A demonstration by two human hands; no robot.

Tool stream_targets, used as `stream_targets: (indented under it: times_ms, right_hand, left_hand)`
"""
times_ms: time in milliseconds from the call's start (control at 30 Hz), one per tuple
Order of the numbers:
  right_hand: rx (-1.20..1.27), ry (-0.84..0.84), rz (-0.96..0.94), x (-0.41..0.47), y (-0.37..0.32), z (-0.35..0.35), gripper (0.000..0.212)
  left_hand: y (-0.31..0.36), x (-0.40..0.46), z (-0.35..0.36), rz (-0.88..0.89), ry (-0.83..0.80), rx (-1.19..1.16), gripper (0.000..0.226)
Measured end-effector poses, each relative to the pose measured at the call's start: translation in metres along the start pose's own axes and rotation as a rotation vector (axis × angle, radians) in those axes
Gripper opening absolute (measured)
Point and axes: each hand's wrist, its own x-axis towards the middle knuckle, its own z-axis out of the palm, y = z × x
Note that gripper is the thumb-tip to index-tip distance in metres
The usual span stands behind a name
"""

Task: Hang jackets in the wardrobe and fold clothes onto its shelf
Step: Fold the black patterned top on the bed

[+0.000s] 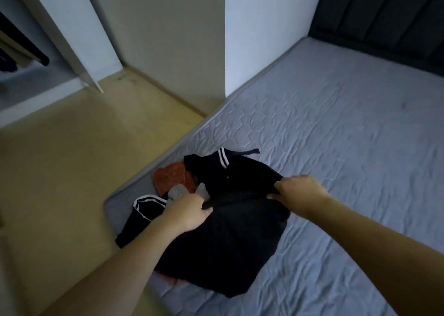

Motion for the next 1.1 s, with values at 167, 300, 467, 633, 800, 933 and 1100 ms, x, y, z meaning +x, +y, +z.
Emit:
stream_targets:
  times_ms: [167, 300, 467, 633, 800, 933, 1100]
  right_hand:
    - [0.058, 0.215, 0.162, -0.067, 0.057, -0.088, 0.025]
    - [0.089, 0.305, 0.178, -0.126, 0.117, -0.122, 0.035]
    - [0.467, 0.047, 0.539, -0.214, 0.229, -0.048, 0.058]
    - [0.592, -0.137, 0.972, -0.319, 0.271, 0.104, 0.050]
    - [0.989, -0.378, 1.137, -0.367, 0.220, 0.227, 0.036]
    - [1.169, -0.420, 1.170, -0.350, 0.184, 0.286, 0.040]
    - [1.451, -0.253, 1.310, -0.288, 0.164, 0.405, 0.058]
  left_hand:
    - [0.124, -0.102, -0.072, 0.048, -0.030, -0.520, 0.019]
    - [0.247, -0.162, -0.051, 0.115, -0.512, -0.890, 0.050]
    - [0.416, -0.155, 0.100, 0.148, -0.656, -1.042, 0.040]
    - [0.462, -0.110, 0.222, 0.366, -0.504, -0.523, 0.060]
    - [0.378, -0.068, 0.282, 0.224, -0.611, -0.004, 0.049]
    - [0.317, -0.018, 0.329, 0.180, -0.600, 0.366, 0.091]
    - [0.293, 0.059, 0.413, 0.226, -0.263, 0.576, 0.105]
